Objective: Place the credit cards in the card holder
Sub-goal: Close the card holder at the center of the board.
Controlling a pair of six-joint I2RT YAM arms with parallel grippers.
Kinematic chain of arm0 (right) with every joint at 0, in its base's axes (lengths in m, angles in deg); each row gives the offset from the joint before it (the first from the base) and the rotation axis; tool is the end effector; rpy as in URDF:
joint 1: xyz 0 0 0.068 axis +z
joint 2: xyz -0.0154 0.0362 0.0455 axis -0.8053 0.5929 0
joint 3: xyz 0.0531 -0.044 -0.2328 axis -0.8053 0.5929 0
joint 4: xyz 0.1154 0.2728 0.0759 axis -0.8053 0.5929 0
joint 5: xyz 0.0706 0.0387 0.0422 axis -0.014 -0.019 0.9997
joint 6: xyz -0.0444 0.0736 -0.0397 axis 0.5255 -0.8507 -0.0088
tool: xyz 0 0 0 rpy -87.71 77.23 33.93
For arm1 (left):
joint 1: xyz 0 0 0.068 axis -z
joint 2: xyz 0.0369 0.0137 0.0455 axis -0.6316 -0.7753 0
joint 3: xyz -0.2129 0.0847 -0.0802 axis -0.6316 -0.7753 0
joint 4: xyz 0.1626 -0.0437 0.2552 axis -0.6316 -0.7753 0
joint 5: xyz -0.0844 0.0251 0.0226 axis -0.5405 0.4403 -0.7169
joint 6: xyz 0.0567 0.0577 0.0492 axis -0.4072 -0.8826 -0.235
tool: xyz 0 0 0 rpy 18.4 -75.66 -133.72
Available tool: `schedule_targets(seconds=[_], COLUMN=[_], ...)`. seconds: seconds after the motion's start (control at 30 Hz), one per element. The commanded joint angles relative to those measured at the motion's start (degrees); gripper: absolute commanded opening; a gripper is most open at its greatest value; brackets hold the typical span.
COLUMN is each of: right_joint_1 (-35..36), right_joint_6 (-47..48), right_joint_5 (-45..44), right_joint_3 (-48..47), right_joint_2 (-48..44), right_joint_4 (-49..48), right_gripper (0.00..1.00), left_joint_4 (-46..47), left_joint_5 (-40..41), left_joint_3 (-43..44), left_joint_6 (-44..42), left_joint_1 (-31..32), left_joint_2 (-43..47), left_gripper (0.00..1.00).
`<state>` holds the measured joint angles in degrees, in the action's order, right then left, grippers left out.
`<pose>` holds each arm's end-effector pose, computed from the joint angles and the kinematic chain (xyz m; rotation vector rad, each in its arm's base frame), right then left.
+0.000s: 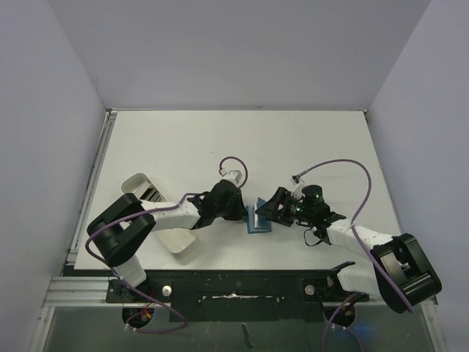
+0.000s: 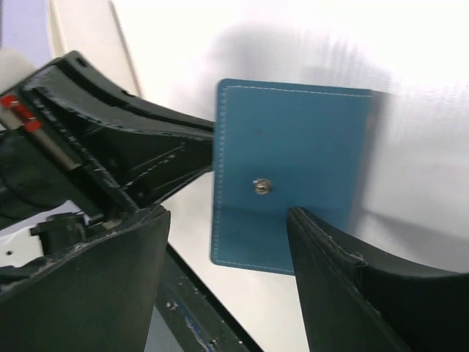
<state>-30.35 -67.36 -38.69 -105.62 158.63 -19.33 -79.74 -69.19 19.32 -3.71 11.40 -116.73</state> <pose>0.2575 0.1564 0.0678 0.3329 2.3468 1.2965 0.2552 -0.3076 0.0540 0.1420 2.4298 -0.7882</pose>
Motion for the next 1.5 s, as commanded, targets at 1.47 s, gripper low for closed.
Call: schedule_targets(seconds=[1.47], right_joint_1=[12.73], right_joint_6=[14.54], right_joint_5=[-21.97], right_joint_3=[-16.37], right_joint_2=[12.43], right_joint_4=[20.25], right_gripper=[0.26], left_joint_4=[21.02], left_joint_5=[-16.56], left_joint_3=[-6.63], left_joint_6=[6.15], left_joint_1=[-8.90], left_joint_2=[4.72], left_gripper=[0.19])
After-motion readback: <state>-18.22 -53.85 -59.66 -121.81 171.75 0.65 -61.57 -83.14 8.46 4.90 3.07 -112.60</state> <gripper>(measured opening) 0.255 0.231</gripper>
